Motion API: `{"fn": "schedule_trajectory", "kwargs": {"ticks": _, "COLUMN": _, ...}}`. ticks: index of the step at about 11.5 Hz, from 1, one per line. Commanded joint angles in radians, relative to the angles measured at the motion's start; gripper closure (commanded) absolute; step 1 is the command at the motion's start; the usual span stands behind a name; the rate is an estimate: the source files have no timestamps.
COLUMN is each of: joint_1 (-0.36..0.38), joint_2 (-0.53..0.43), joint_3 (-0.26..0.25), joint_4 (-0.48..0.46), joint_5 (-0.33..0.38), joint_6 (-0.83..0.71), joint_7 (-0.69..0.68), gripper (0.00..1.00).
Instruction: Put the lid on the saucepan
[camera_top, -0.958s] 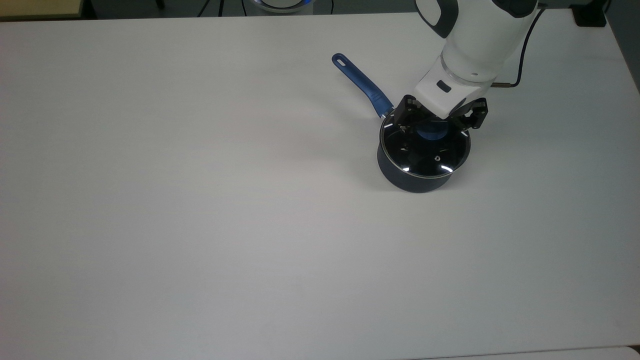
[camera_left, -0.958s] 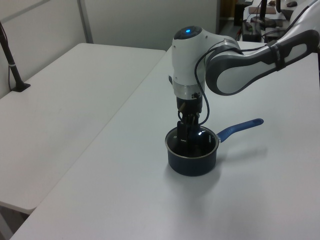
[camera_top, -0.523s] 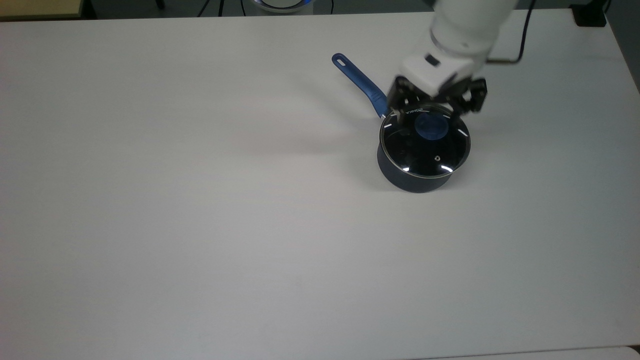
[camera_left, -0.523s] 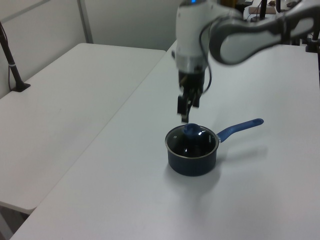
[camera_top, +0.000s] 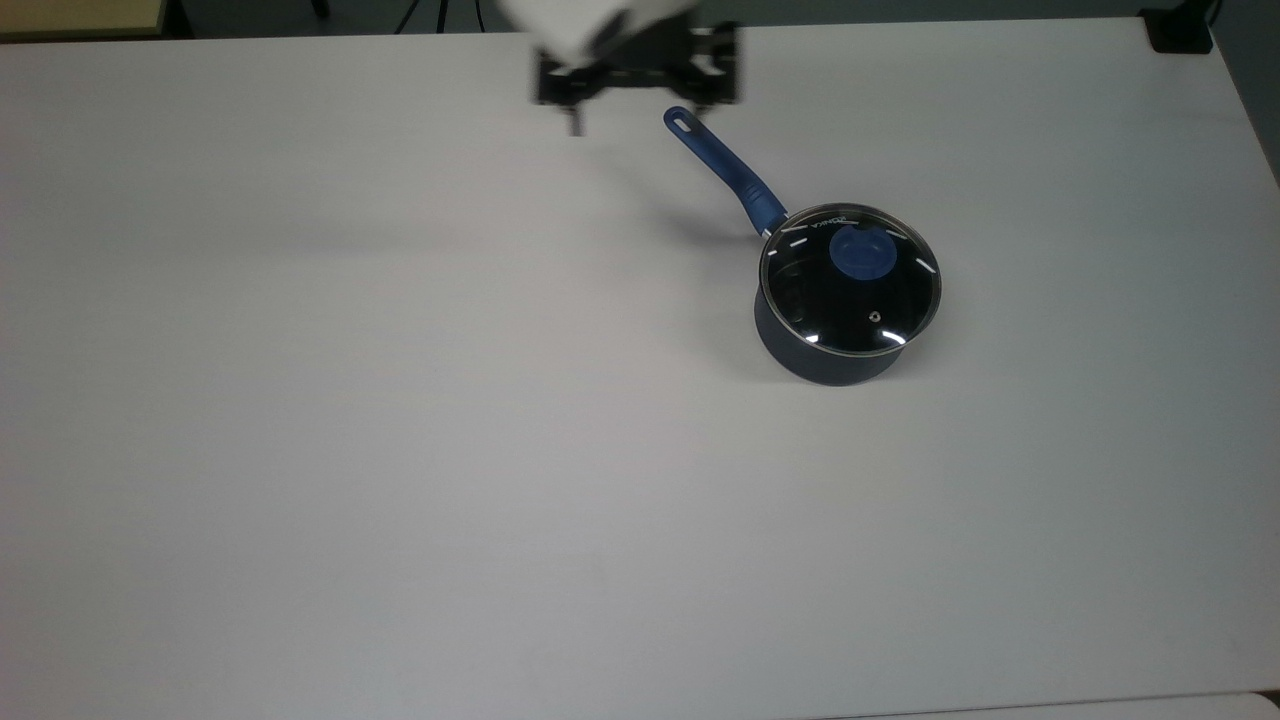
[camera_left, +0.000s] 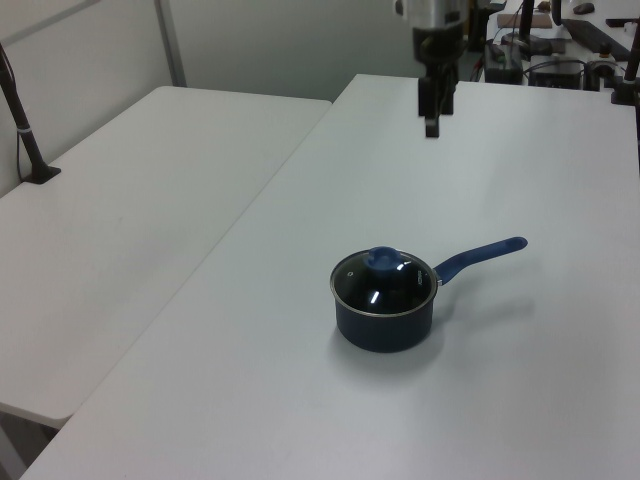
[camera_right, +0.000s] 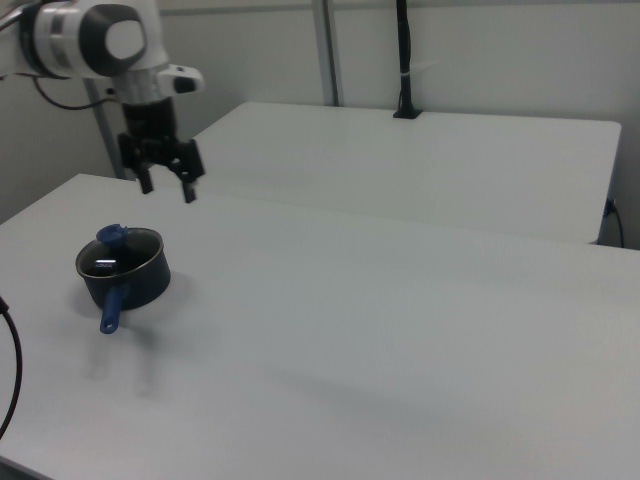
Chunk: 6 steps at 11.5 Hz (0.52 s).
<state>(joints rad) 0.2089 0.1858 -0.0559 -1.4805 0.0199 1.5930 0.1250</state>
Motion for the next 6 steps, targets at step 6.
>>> {"fn": "schedule_trajectory", "kwargs": {"ticks": 6, "joint_1": -0.172, "joint_2": -0.089, "joint_3": -0.009, "joint_4": -0.072, "joint_5": -0.037, "joint_6": -0.008, "joint_7": -0.163, "gripper": 0.0}}
